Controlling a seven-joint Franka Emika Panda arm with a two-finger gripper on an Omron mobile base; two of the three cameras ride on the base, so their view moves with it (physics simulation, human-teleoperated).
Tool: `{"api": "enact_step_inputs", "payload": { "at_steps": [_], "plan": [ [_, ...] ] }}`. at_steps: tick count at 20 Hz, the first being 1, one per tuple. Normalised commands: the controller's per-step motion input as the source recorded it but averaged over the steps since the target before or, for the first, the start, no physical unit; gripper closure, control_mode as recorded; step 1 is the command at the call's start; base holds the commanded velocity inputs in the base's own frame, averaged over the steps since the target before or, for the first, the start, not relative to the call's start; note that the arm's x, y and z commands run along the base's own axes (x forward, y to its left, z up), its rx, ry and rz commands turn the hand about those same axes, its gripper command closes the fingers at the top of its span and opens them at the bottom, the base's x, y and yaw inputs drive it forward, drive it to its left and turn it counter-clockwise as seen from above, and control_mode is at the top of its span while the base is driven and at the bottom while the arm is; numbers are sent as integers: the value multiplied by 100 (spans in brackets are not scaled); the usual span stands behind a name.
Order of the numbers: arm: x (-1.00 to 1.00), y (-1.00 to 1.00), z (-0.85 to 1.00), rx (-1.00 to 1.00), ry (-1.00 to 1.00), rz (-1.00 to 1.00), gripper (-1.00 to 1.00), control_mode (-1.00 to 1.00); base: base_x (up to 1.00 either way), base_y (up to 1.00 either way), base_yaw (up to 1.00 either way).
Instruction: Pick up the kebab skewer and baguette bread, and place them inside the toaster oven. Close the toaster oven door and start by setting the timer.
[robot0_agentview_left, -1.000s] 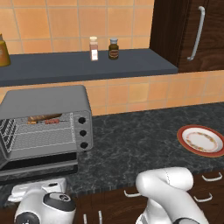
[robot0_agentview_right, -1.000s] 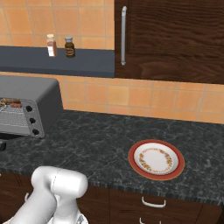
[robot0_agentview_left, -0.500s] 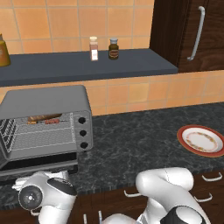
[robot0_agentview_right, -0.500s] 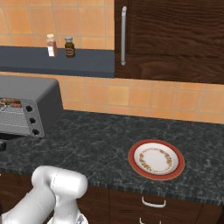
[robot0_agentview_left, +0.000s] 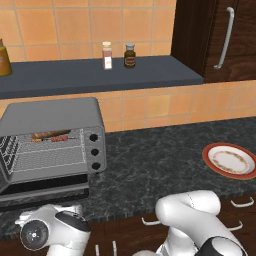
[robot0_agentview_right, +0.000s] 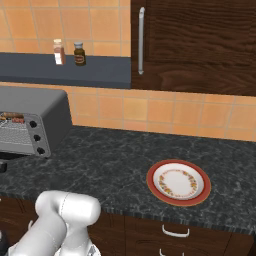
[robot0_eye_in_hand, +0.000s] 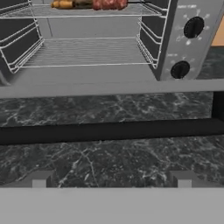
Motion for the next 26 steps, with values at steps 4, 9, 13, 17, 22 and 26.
{"api": "enact_step_inputs", "payload": {
  "at_steps": [4, 9, 13, 17, 22, 26],
  "plan": [
    [20, 0, -12, 0, 19, 0, -100, -100, 0, 0, 0],
    [13, 1, -30, -2, 5, 0, -100, -100, 0, 0, 0],
    [30, 0, 0, 0, 0, 0, -100, -100, 0, 0, 0],
    [18, 0, 2, 0, 0, 0, -100, -100, 0, 0, 0],
    [11, 0, 24, 0, -4, 0, -100, -100, 0, 0, 0],
    [15, 0, 44, 0, -7, 0, -100, -100, 0, 0, 0]
  ]
}}
